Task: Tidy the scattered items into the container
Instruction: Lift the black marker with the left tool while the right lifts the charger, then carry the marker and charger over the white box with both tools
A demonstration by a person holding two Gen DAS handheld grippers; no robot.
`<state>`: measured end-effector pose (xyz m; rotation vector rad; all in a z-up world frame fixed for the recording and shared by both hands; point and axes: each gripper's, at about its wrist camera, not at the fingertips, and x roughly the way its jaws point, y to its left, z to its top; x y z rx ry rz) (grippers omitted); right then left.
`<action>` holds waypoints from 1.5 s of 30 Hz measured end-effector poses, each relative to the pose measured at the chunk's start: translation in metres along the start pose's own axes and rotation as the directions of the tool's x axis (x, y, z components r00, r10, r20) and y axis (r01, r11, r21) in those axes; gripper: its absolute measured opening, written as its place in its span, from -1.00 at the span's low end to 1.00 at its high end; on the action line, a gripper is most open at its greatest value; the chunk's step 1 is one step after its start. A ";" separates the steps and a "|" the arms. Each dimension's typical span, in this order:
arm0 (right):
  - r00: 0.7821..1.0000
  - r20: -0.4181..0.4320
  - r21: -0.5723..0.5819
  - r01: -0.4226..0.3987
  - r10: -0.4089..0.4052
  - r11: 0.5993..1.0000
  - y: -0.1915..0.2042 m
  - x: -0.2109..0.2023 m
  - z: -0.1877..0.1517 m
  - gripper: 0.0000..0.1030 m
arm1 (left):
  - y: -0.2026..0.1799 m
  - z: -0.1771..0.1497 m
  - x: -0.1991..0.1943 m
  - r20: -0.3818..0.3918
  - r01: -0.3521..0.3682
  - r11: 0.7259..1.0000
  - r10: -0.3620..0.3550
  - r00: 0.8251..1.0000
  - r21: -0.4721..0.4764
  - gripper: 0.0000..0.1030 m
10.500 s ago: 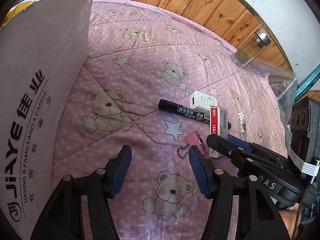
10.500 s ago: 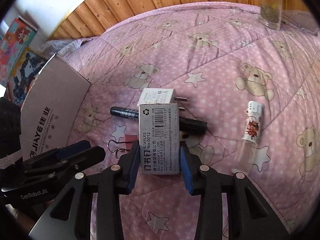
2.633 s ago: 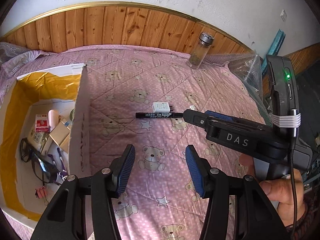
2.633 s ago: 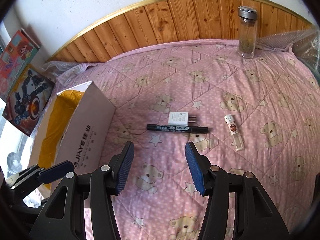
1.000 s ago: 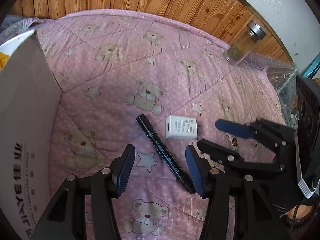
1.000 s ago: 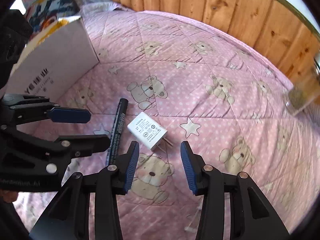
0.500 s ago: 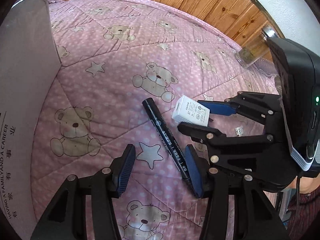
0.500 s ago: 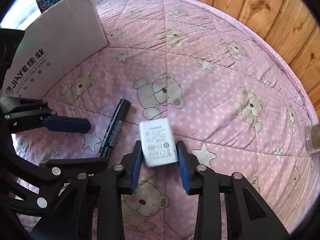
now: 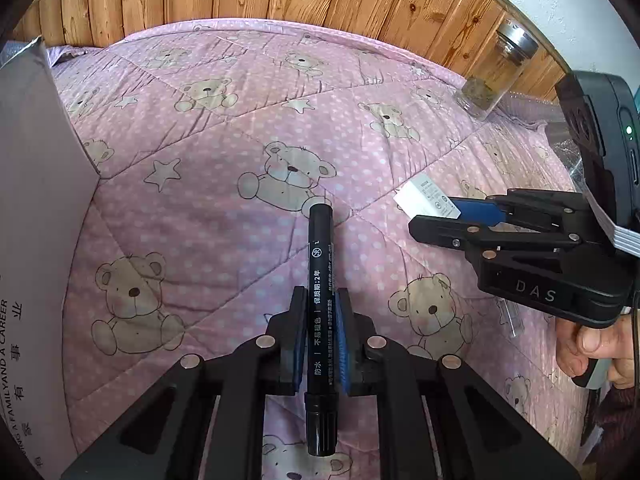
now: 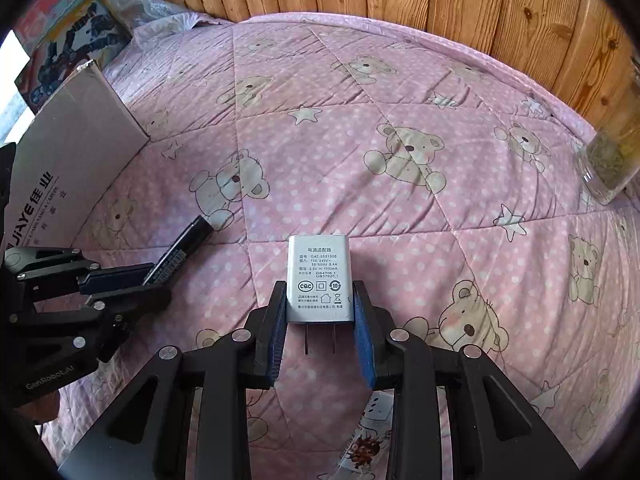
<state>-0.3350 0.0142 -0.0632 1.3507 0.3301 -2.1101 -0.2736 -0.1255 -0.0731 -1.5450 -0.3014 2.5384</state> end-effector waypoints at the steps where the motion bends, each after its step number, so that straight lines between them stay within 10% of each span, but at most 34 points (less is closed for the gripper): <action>1: 1.000 0.005 0.008 -0.002 0.002 1.000 0.002 -0.001 0.000 -0.37 | 0.003 -0.001 -0.003 0.003 0.010 1.000 -0.010 1.000 -0.001 -0.73; 45: 0.992 0.128 0.122 -0.001 -0.015 0.992 0.153 -0.099 -0.050 -0.38 | 0.007 -0.077 -0.165 0.108 0.060 0.996 -0.067 0.992 0.067 -0.73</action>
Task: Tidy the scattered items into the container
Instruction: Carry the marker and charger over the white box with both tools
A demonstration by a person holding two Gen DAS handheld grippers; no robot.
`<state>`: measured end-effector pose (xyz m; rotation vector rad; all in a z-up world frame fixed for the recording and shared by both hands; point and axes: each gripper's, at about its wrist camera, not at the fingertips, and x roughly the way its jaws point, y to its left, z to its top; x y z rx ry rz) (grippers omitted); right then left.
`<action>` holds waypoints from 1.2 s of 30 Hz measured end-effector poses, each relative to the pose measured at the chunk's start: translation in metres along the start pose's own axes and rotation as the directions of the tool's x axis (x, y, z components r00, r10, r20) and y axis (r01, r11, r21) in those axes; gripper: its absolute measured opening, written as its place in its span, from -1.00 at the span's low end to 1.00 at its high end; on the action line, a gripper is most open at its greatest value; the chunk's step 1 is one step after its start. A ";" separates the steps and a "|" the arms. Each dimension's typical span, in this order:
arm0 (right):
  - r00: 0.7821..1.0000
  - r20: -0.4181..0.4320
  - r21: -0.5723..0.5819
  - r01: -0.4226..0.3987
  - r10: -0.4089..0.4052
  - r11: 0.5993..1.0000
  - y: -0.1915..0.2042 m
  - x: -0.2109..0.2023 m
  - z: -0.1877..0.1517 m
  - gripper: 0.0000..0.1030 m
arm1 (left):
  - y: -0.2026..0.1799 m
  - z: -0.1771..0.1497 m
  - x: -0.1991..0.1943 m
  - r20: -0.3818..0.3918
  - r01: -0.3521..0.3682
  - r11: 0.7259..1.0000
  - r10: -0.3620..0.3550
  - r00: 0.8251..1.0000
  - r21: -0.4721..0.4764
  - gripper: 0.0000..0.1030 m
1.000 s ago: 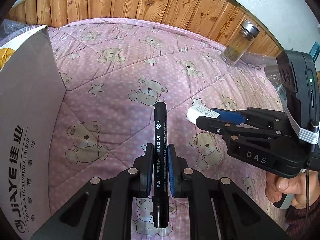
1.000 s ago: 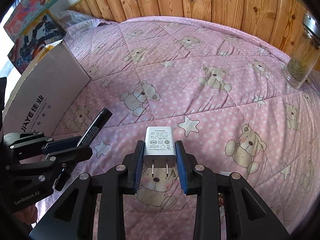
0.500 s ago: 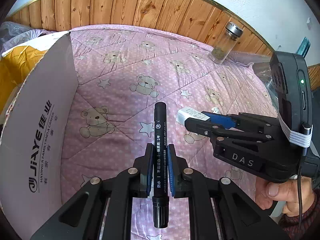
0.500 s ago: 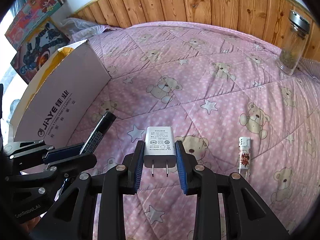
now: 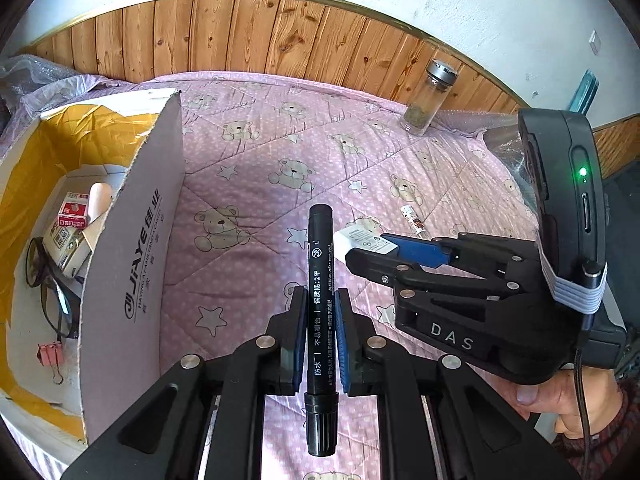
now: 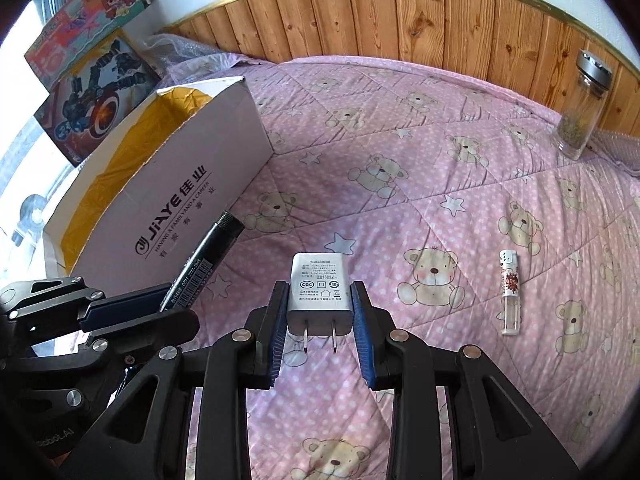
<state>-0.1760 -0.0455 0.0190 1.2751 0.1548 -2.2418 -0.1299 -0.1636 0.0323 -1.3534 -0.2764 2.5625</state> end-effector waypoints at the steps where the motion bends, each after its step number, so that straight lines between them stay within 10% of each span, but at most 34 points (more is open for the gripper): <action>1: 1.000 0.004 -0.004 0.003 -0.003 1.000 0.004 -0.003 0.000 -0.38 | 0.000 -0.001 -0.005 0.005 0.003 1.000 -0.003 1.000 0.001 -0.73; 36: 0.995 0.095 -0.155 0.046 -0.032 0.987 0.138 -0.077 -0.001 -0.38 | 0.051 -0.030 -0.143 0.190 0.073 0.996 -0.063 0.980 -0.048 -0.73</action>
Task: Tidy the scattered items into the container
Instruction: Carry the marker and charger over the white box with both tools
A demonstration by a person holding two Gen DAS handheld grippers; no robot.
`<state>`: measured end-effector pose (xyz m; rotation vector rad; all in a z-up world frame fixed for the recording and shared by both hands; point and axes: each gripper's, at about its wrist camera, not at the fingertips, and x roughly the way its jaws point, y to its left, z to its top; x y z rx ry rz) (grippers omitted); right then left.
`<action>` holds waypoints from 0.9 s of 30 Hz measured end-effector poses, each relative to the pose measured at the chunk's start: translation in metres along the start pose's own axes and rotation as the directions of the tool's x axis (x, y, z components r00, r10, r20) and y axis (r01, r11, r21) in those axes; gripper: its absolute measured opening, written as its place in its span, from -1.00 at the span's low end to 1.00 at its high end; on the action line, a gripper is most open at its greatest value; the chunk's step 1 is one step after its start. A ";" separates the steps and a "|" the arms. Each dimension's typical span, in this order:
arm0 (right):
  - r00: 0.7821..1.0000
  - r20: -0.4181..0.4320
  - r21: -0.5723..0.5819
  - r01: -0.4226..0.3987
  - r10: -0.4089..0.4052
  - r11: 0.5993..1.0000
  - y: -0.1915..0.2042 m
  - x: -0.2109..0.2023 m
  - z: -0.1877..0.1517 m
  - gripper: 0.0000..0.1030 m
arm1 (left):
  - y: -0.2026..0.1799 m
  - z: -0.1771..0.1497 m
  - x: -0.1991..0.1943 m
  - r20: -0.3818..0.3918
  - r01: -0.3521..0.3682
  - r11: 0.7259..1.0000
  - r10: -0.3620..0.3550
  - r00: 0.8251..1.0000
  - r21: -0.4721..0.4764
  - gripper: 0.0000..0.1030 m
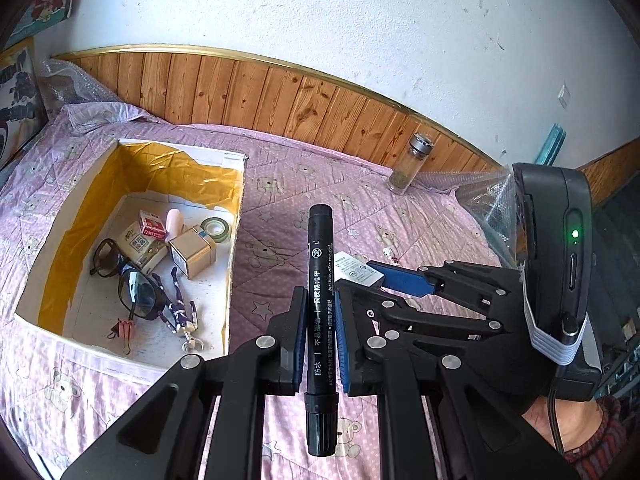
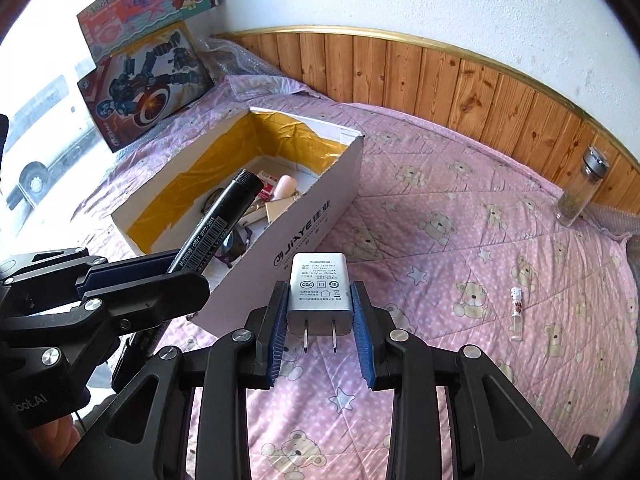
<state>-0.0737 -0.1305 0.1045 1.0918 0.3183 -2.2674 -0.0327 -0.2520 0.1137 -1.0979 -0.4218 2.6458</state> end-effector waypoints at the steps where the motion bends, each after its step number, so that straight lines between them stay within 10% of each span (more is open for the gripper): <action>1: 1.000 0.001 -0.005 0.000 0.000 1.000 0.003 -0.001 0.001 -0.38 | 0.002 0.000 -0.003 0.004 0.001 1.000 -0.001 1.000 -0.004 -0.73; 27: 0.998 0.033 -0.130 -0.044 0.049 0.991 0.075 0.010 0.052 -0.38 | 0.090 0.024 -0.057 0.105 -0.050 0.987 0.066 0.992 -0.152 -0.73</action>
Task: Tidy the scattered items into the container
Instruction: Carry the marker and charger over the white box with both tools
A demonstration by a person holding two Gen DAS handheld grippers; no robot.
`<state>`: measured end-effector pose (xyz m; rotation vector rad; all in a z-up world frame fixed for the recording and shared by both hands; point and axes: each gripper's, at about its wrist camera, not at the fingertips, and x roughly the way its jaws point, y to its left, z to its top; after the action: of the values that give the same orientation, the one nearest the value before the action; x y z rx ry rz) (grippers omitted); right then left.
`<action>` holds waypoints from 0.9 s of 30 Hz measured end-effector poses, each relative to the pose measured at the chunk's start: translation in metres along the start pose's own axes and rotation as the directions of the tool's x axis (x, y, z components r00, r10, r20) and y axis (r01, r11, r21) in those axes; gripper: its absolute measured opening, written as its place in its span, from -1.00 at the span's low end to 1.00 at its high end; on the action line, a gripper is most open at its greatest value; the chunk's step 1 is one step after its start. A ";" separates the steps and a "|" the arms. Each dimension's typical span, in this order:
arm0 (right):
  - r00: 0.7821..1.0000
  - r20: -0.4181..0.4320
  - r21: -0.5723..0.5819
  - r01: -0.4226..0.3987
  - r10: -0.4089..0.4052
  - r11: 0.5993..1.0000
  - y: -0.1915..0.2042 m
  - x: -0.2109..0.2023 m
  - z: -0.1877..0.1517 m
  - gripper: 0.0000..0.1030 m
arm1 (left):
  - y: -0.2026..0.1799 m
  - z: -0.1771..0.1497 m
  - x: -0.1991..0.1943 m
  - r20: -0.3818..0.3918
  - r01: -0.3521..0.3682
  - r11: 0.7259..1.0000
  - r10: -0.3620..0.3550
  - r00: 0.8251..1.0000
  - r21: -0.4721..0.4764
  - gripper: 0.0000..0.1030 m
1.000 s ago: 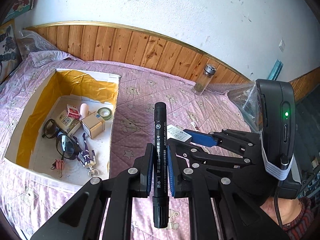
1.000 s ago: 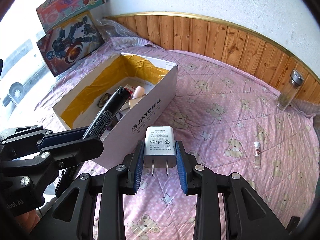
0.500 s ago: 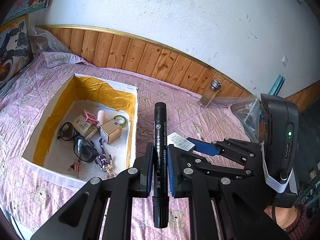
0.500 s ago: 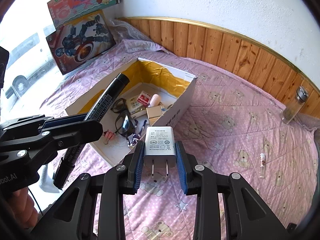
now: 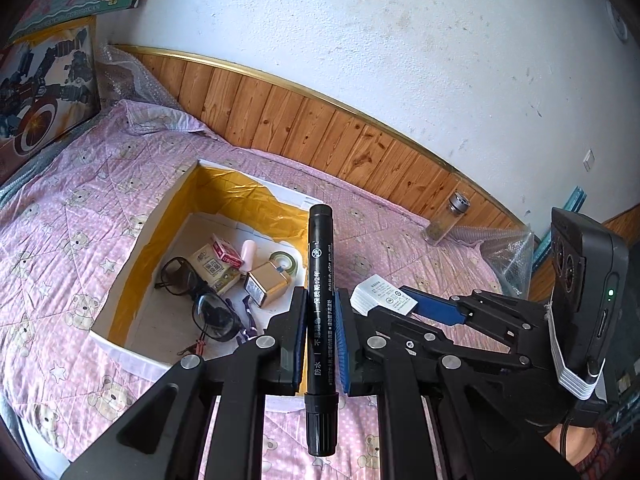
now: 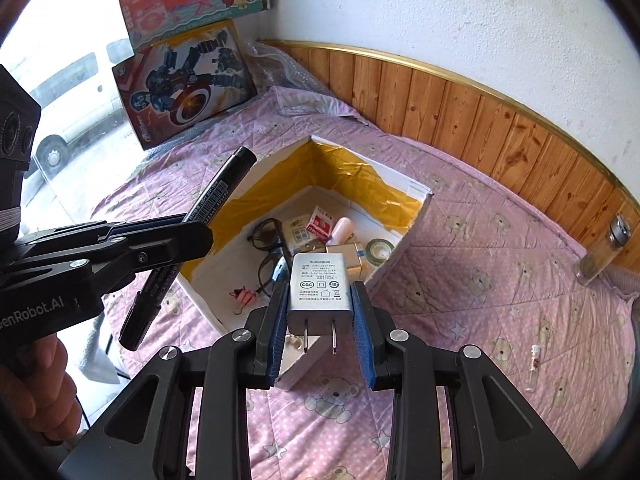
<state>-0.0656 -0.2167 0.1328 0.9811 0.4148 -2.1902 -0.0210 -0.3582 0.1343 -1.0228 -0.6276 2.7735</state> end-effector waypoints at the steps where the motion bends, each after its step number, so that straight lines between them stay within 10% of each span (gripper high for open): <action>1: 1.000 -0.001 -0.005 -0.003 0.003 1.000 0.002 0.002 0.002 -0.38 | 0.005 0.001 0.000 0.000 -0.002 1.000 0.002 1.000 -0.009 -0.73; 27: 0.998 -0.056 -0.039 -0.025 0.022 0.999 -0.008 0.072 0.060 -0.38 | 0.080 0.025 0.034 -0.067 -0.088 0.992 0.082 0.994 -0.085 -0.73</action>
<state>-0.1375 -0.2762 0.1184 1.0218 0.4689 -2.1294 -0.0606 -0.4302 0.0976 -1.1777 -0.7198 2.7950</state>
